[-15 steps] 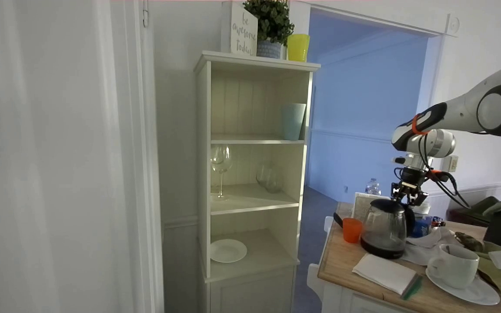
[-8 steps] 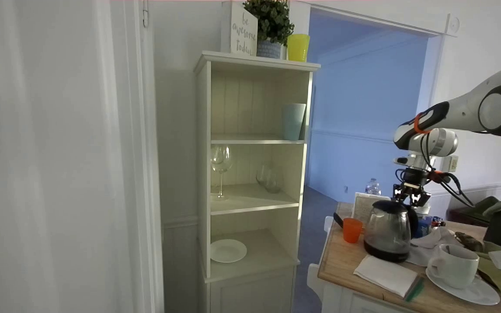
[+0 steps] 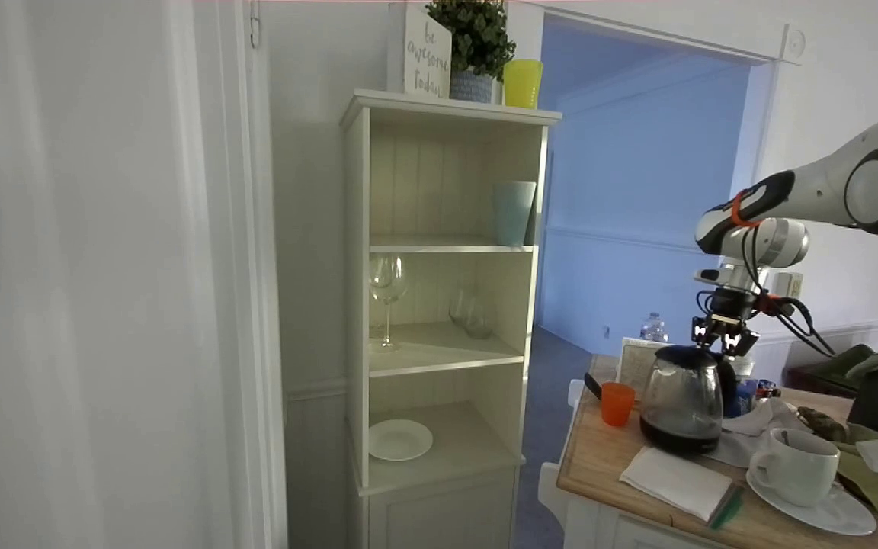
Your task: Pick up the electric kettle and move it to the bottom left corner of the kitchen counter
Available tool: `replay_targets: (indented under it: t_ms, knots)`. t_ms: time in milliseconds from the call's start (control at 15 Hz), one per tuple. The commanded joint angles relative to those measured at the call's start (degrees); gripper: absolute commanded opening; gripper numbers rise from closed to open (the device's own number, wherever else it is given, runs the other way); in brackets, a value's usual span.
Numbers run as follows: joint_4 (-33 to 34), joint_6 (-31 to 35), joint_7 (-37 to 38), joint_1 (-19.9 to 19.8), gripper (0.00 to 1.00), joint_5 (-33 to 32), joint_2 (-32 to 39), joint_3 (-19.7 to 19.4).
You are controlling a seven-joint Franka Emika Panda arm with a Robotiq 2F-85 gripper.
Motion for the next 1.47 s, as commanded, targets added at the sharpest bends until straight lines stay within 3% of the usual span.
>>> replay_targets:
  t_ms: [0, 600, 1067, 1400]
  knots:
    - [-1.1, -3.3, -1.3, -1.1, 0.19, 1.9, -4.9, 0.9]
    - [-6.1, -8.7, 0.3, 1.5, 0.19, 5.3, -13.2, 0.5]
    - [-13.3, -7.1, 4.2, 6.0, 0.19, 8.9, -17.8, 0.4]
    - [-17.1, -2.3, 6.9, 8.4, 0.19, 13.4, -18.5, 0.6]
